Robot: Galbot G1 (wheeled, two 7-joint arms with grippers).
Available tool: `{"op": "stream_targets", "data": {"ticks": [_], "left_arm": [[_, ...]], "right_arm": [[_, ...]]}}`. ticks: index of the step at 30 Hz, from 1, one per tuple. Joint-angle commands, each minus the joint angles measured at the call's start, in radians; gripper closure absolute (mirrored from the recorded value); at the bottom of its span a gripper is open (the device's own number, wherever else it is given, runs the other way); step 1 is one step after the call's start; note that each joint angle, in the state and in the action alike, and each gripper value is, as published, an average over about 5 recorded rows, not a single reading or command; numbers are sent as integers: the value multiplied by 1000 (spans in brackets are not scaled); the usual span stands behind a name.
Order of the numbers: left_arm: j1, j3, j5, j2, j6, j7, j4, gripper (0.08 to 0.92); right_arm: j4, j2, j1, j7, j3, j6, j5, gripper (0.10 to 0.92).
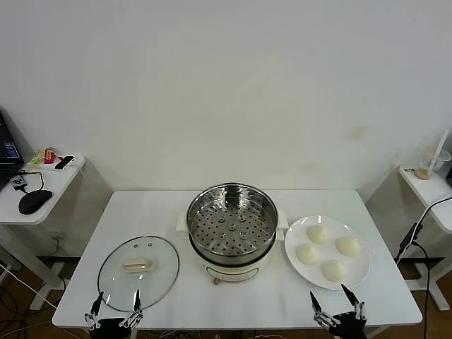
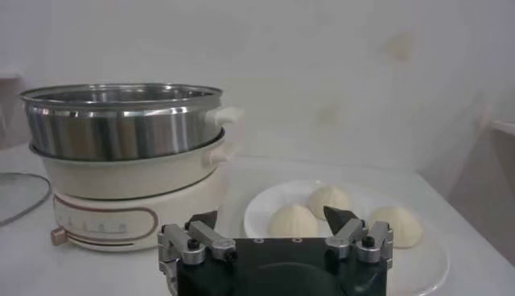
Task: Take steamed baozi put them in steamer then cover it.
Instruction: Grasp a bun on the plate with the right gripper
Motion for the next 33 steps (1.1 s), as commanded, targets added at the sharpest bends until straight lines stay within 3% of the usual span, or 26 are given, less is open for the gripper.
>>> {"op": "stream_targets", "data": {"ticks": [1,5,9,16,26,33], "left_arm": [[17,1,31,0,29,-18,-17,177],[3,-1,46,-2,39,-35,-21,177],[-3,-10,103,-5,21,8,-20,177],[-18,-30,157,-5,10,67,-36,177],[-51,-15,200,-10,-1,68,-26,177],[-69,-12,223,-18,-6,69,-12,177]], "right_arm": [[-4,4,1,6,4,-6,-9,203],[-2,-25,39,16,46,-50,-21,203],[-19,-73,98,30,89,-104,-76,203],[-91,-232,254,-25,186,-243,-313,203],[-261,-595,501,-345,149,-330,-530,203],[-443,-805,865,-585,-183,-293,-565,203]]}}
